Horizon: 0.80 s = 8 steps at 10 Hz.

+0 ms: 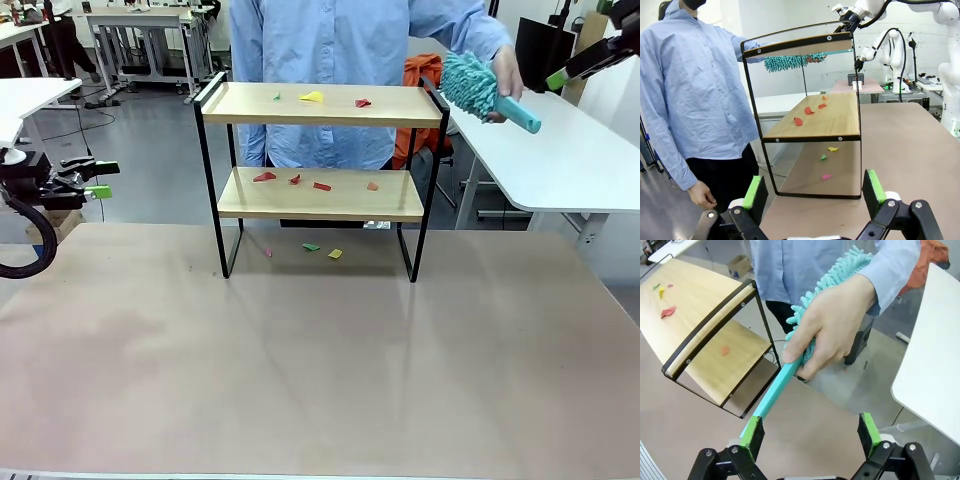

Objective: Clean the shelf.
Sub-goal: Pick up the Duster handed by the human.

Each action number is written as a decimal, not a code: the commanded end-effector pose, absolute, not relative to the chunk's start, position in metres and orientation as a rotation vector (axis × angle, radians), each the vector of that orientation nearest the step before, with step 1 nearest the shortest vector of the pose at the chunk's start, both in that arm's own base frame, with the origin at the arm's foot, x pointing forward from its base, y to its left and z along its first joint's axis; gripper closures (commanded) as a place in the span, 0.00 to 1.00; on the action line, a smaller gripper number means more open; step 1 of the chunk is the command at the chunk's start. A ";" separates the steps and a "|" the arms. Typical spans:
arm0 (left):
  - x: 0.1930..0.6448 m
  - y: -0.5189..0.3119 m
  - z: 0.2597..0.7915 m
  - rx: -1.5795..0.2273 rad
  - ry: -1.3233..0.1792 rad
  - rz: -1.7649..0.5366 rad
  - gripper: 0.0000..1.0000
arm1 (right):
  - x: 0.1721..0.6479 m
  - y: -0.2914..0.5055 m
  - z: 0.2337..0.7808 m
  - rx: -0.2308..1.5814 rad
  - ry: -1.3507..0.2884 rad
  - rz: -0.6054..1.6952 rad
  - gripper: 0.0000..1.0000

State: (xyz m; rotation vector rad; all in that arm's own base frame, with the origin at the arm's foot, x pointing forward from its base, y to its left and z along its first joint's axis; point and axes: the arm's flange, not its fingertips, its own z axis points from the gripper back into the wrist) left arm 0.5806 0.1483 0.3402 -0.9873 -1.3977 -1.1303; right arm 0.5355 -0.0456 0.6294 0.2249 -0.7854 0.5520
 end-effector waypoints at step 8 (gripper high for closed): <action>0.581 0.148 0.342 -0.984 -1.396 -1.139 0.00 | 0.512 0.058 0.635 0.143 -0.485 0.169 0.00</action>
